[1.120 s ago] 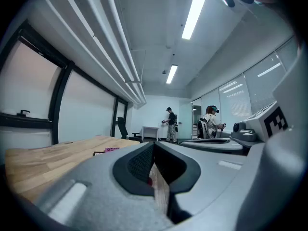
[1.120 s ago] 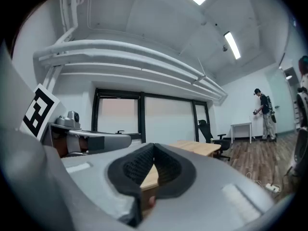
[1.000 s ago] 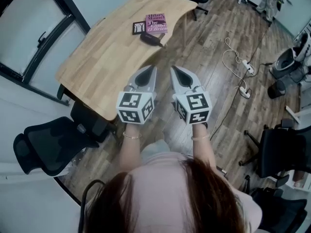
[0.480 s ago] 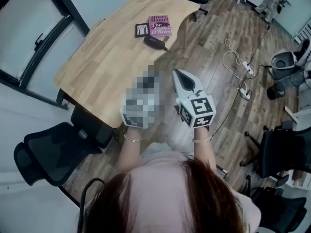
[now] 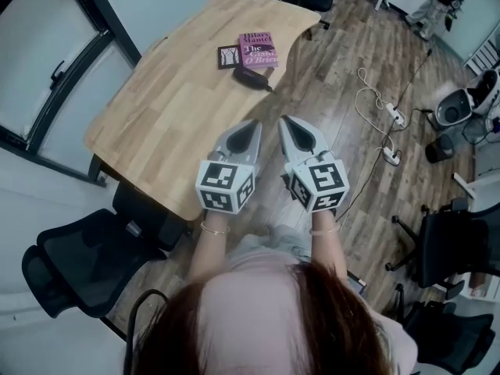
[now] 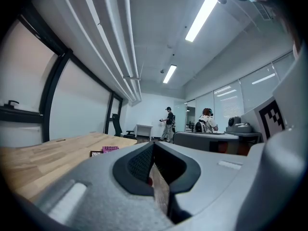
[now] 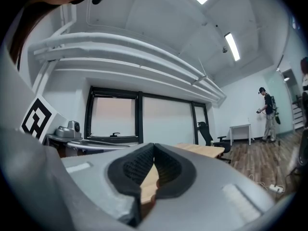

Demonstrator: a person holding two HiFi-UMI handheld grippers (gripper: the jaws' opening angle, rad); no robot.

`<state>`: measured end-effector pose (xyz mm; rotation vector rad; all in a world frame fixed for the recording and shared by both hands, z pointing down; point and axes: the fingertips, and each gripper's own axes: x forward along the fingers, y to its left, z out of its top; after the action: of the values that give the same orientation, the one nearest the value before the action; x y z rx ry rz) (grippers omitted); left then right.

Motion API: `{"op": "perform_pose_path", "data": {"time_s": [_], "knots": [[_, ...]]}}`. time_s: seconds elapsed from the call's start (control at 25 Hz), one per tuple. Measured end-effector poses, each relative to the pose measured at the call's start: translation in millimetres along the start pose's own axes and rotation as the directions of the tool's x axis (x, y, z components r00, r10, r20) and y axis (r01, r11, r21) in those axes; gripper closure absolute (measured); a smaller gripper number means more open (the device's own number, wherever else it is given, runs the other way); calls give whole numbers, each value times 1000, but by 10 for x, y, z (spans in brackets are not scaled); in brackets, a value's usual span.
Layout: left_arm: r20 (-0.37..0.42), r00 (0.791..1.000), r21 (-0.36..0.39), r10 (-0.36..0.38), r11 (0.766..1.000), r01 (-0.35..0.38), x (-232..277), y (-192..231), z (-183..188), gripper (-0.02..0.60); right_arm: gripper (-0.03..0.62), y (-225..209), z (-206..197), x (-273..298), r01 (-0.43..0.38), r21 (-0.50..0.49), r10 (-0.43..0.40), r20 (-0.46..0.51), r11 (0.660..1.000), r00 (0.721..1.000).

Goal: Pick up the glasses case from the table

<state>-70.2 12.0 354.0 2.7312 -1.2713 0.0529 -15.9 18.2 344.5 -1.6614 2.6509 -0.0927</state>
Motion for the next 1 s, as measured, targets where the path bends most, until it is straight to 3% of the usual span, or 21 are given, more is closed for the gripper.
{"op": "perform_pose_path", "data": {"time_s": [1.0], "knots": [[-1,1000,-8,-1,1000,1,668,500,-2,574,591,-401,-104,772,18,-51,-18,-16,999,1000]]}}
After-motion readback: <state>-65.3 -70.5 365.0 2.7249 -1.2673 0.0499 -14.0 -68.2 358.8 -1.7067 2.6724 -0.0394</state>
